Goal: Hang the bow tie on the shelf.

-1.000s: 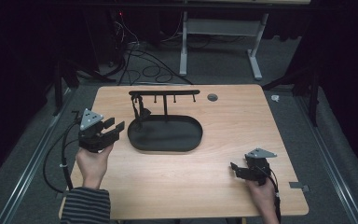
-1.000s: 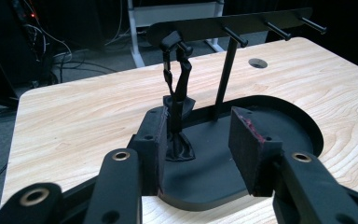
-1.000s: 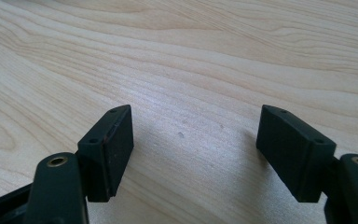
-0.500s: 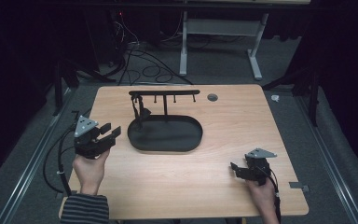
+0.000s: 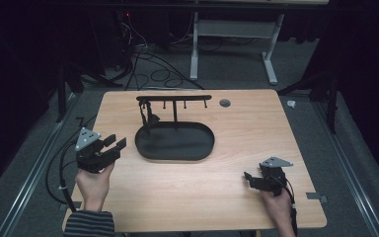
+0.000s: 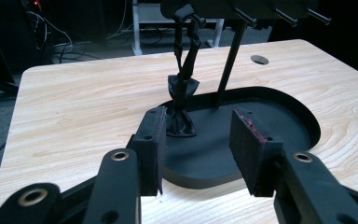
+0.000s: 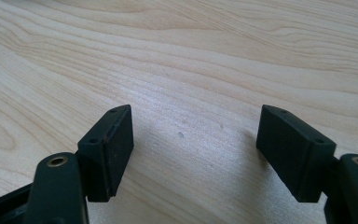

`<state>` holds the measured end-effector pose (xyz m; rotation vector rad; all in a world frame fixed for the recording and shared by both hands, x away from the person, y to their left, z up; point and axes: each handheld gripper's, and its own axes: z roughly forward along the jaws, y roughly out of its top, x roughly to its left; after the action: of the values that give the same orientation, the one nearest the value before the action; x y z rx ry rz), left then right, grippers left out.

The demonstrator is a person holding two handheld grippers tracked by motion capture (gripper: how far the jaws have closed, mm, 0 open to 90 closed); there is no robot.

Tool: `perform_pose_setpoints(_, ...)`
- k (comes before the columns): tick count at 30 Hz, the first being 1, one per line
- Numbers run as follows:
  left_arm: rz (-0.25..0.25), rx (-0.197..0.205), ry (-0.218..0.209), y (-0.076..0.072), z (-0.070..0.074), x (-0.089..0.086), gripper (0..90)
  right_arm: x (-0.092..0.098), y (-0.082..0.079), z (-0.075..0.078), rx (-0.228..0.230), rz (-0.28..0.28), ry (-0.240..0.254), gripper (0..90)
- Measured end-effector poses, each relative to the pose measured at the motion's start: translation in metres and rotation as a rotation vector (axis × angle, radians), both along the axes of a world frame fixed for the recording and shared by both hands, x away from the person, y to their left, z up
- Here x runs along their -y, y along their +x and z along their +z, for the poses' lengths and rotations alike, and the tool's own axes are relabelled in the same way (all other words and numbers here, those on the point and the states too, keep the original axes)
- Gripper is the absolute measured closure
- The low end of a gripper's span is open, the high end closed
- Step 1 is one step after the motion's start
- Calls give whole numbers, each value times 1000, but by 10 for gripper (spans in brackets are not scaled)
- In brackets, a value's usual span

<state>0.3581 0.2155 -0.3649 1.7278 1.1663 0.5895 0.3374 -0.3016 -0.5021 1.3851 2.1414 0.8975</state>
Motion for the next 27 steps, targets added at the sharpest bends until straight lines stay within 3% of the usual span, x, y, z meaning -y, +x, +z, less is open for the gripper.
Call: perform_pose_setpoints(27, 0, -24, -25, -13, -16, -3, 564, 0, 0, 0, -2, -2, 2, 287)
